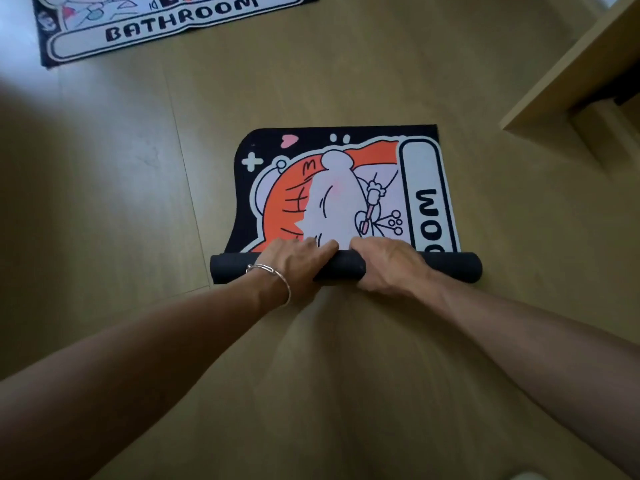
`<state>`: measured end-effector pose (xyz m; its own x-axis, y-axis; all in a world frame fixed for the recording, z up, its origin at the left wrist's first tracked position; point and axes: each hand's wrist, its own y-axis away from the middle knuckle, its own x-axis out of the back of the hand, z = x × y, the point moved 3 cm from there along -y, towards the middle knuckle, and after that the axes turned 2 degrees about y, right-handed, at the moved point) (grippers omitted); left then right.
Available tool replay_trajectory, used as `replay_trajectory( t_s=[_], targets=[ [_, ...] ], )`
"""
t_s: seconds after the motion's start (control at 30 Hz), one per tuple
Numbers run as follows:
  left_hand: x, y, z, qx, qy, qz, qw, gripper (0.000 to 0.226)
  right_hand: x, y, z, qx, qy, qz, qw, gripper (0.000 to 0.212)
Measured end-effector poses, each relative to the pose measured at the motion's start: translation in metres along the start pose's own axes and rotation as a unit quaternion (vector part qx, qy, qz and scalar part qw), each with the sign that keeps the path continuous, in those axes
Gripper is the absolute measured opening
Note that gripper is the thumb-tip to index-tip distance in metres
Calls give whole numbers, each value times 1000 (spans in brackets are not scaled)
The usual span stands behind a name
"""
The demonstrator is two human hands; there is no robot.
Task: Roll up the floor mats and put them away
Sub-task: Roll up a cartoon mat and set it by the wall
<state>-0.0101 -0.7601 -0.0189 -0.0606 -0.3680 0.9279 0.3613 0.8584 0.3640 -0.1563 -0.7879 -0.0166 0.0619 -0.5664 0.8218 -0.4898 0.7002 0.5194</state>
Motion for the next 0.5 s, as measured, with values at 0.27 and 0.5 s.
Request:
replay_trajectory(
  t_s=[0.27,0.5],
  targets=[
    [-5,-3,2,44,204,-131,969,57,-6,5,0,35,104,69,992,30],
    [-10,0,5,33,133,-96,986,44,-7,6,-2,38,106,72,991,34]
  ],
)
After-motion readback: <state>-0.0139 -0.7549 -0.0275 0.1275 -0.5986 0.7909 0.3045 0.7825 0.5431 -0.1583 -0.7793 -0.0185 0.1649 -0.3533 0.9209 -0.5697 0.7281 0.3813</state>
